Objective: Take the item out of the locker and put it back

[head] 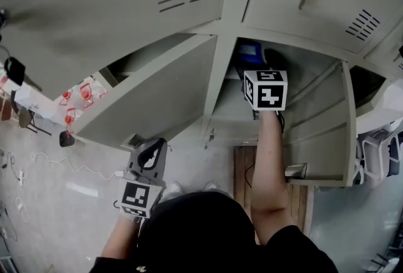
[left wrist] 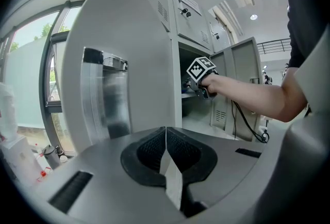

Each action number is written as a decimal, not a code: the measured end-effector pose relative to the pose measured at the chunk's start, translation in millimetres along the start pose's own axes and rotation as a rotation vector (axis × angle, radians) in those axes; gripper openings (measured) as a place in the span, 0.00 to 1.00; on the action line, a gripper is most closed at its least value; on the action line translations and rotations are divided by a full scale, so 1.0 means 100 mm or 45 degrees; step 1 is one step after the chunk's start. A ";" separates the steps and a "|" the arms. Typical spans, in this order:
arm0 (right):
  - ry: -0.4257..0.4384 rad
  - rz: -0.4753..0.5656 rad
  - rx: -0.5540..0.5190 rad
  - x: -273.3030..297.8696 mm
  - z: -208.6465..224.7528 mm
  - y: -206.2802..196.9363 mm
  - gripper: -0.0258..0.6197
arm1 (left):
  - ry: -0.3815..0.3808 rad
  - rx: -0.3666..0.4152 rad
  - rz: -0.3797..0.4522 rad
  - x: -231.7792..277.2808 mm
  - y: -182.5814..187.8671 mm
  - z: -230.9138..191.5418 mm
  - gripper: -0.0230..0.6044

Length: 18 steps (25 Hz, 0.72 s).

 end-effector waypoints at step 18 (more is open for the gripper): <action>0.062 -0.191 -0.126 0.08 -0.11 -0.01 0.46 | 0.025 0.006 0.016 0.01 0.00 -0.02 0.06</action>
Point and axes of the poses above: the fingertips, and each gripper's own axes: x forward along the fingers, z to its right, y out of its top, the point moved 8 cm from there along -x, backward along the fingers, and after that the axes turned 6 degrees about x, right-handed, at the moved point
